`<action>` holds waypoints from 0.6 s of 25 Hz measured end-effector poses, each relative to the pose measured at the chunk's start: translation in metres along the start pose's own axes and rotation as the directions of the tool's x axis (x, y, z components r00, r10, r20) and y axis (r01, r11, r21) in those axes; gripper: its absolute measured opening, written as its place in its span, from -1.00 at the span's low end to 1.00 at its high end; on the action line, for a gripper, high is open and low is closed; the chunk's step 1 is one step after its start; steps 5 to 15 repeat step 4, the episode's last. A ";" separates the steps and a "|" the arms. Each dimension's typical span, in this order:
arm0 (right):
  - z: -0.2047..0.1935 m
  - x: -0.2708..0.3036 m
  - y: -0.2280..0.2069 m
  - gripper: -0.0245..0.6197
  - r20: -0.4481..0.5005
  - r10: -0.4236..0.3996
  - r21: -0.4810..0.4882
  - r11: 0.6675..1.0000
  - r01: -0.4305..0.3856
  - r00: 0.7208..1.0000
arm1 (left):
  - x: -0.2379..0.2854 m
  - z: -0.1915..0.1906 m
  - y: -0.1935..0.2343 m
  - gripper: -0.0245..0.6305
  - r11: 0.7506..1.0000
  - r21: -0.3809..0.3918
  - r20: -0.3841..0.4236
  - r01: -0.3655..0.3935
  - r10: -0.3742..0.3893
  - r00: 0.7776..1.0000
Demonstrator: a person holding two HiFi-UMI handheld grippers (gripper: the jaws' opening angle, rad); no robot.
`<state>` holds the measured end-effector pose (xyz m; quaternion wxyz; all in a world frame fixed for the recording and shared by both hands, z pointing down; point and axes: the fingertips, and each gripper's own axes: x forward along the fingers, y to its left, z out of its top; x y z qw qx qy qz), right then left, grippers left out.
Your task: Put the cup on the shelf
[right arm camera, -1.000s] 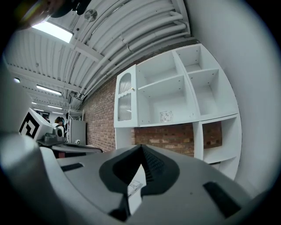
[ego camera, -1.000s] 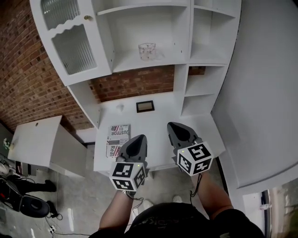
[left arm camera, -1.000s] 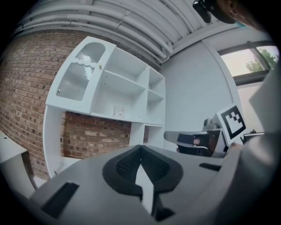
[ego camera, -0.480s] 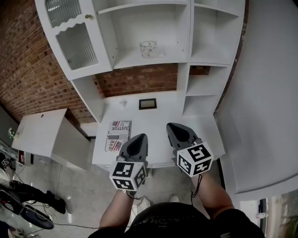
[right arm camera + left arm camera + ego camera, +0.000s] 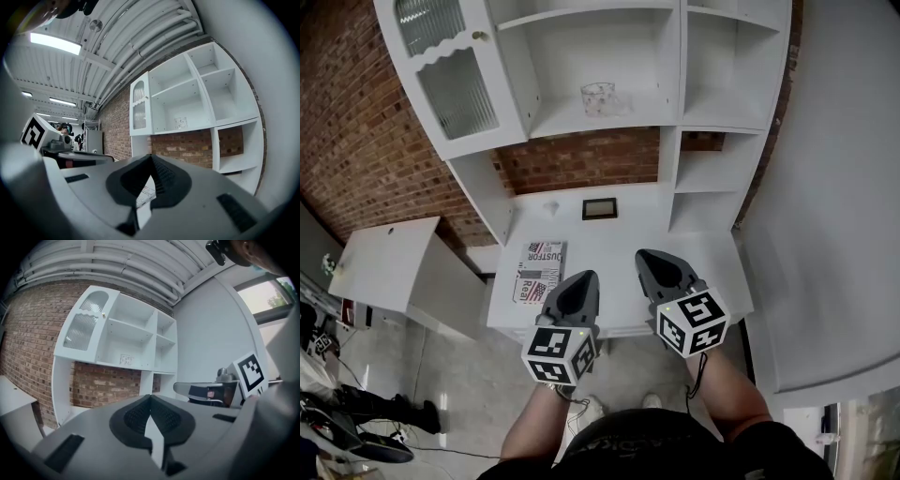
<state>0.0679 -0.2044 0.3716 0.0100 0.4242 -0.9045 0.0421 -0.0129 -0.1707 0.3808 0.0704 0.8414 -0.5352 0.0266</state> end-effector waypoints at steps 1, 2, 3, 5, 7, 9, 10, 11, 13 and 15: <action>0.000 0.000 0.000 -0.92 0.001 0.001 0.000 1.000 -0.001 1.000 | 0.000 0.000 0.000 -0.91 1.000 0.000 0.001 0.000 0.000 1.000; 0.001 -0.001 0.001 -0.92 0.002 0.002 0.000 1.000 -0.002 1.000 | 0.000 0.001 -0.001 -0.91 1.000 0.000 0.002 0.000 0.000 1.000; 0.000 -0.001 0.001 -0.92 0.002 0.002 0.000 1.000 -0.002 1.000 | 0.000 0.001 -0.001 -0.91 1.000 0.001 0.002 0.001 -0.001 1.000; 0.000 -0.001 0.002 -0.92 0.003 0.002 0.001 1.000 -0.002 1.000 | 0.000 0.001 -0.002 -0.91 1.000 0.001 0.002 0.002 -0.002 1.000; 0.000 -0.001 0.002 -0.92 0.003 0.002 0.001 1.000 -0.002 1.000 | 0.000 0.001 -0.002 -0.91 1.000 0.001 0.002 0.002 -0.002 1.000; 0.000 -0.001 0.002 -0.92 0.003 0.002 0.001 1.000 -0.002 1.000 | 0.000 0.001 -0.002 -0.91 1.000 0.001 0.002 0.002 -0.002 1.000; 0.000 -0.001 0.002 -0.92 0.003 0.002 0.001 1.000 -0.002 1.000 | 0.000 0.001 -0.002 -0.91 1.000 0.001 0.002 0.002 -0.002 1.000; 0.000 -0.001 0.002 -0.92 0.003 0.002 0.001 1.000 -0.002 1.000 | 0.000 0.001 -0.002 -0.91 1.000 0.001 0.002 0.002 -0.002 1.000; 0.000 -0.001 0.002 -0.92 0.003 0.002 0.001 1.000 -0.002 1.000 | 0.000 0.001 -0.002 -0.91 1.000 0.001 0.002 0.002 -0.002 1.000; 0.000 -0.001 0.002 -0.92 0.003 0.002 0.001 1.000 -0.002 1.000 | 0.000 0.001 -0.002 -0.91 1.000 0.001 0.002 0.002 -0.002 1.000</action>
